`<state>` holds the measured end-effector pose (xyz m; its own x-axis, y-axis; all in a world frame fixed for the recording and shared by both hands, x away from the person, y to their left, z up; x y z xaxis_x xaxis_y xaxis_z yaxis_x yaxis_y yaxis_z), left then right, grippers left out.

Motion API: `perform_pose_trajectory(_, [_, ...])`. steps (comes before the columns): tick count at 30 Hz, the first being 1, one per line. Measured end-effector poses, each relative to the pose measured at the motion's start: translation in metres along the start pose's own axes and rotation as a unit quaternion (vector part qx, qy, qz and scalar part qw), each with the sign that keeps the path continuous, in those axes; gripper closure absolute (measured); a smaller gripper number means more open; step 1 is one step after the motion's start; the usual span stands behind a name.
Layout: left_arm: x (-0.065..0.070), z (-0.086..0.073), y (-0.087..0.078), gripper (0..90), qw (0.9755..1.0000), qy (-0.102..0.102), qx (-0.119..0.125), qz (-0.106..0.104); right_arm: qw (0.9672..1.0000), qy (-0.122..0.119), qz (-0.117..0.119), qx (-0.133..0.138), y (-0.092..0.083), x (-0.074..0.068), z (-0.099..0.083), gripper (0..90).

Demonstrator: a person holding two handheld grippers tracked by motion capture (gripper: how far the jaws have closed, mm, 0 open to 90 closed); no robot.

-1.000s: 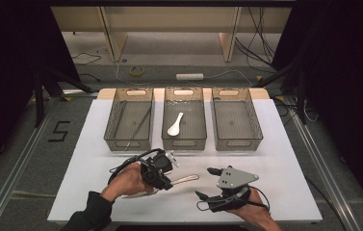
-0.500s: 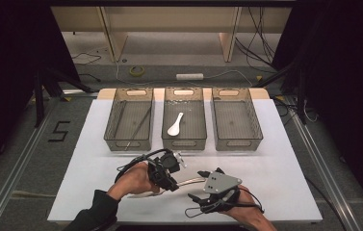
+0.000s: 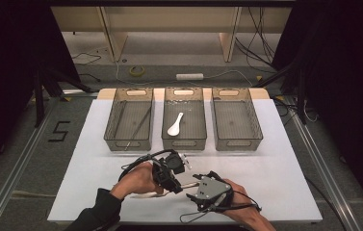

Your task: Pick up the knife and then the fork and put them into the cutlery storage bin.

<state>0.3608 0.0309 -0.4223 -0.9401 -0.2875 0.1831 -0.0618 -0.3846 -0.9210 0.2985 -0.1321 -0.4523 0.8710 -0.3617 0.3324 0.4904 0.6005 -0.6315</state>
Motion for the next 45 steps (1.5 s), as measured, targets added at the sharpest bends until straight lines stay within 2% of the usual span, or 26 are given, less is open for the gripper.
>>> perform_pose_trajectory(3, [0.002, 0.002, 0.0, 79.5, 1.0, 0.001, 0.0, -0.003, 0.9999, -0.014, -0.003, -0.007, 0.002, -0.001, -0.001, 45.7])
perform_pose_trajectory(7, [0.003, 0.005, 0.0, 79.5, 0.9999, 0.012, -0.008, -0.007, 0.9995, -0.027, 0.0, -0.015, 0.005, -0.002, -0.002, 49.0])
perform_pose_trajectory(15, [0.005, 0.008, 0.0, 79.5, 0.9997, 0.014, -0.014, -0.013, 0.998, -0.058, -0.002, -0.024, 0.008, -0.007, -0.002, 58.7])
perform_pose_trajectory(25, [0.01, 0.013, 0.002, 79.4, 0.9993, 0.021, -0.023, -0.018, 0.9967, -0.075, 0.0, -0.032, 0.011, -0.009, -0.003, 65.7])
perform_pose_trajectory(28, [0.011, 0.014, 0.002, 79.4, 0.9991, 0.023, -0.027, -0.022, 0.9944, -0.098, 0.0, -0.039, 0.011, -0.009, -0.003, 69.6])
perform_pose_trajectory(30, [0.012, 0.014, 0.003, 79.4, 0.9991, 0.024, -0.027, -0.023, 0.9954, -0.089, -0.003, -0.035, 0.011, -0.011, -0.003, 73.0])
perform_pose_trajectory(32, [0.012, 0.015, 0.003, 79.4, 0.999, 0.023, -0.028, -0.024, 0.9949, -0.094, -0.003, -0.037, 0.011, -0.011, -0.003, 74.4])
perform_pose_trajectory(35, [0.012, 0.015, 0.004, 79.3, 0.9989, 0.025, -0.03, -0.025, 0.9924, -0.116, -0.009, -0.04, 0.011, -0.014, -0.003, 77.1])
perform_pose_trajectory(36, [0.013, 0.015, 0.004, 79.3, 0.9988, 0.026, -0.031, -0.026, 0.9907, -0.128, -0.004, -0.046, 0.01, -0.014, -0.003, 78.2])
perform_pose_trajectory(40, [0.013, 0.015, 0.004, 78.9, 0.9985, 0.033, -0.032, -0.029, 0.9886, -0.142, 0.004, -0.05, 0.011, -0.017, -0.005, 82.2])
perform_pose_trajectory(45, [0.012, 0.014, 0.003, 78.4, 0.9986, 0.032, -0.023, -0.034, 0.989, -0.14, 0.018, -0.044, 0.011, -0.015, -0.005, 83.9])
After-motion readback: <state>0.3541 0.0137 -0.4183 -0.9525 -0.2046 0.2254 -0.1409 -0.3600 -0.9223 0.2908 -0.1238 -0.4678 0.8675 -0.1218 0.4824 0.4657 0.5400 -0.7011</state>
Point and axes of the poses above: each handheld gripper's, and its own axes: y roughly forward along the jaws, z roughly out of its top, x roughly to its right, the point moved 1 cm from there along y, roughly forward along the jaws, and after that the axes turned 1 degree about y, right-handed, at the moved point
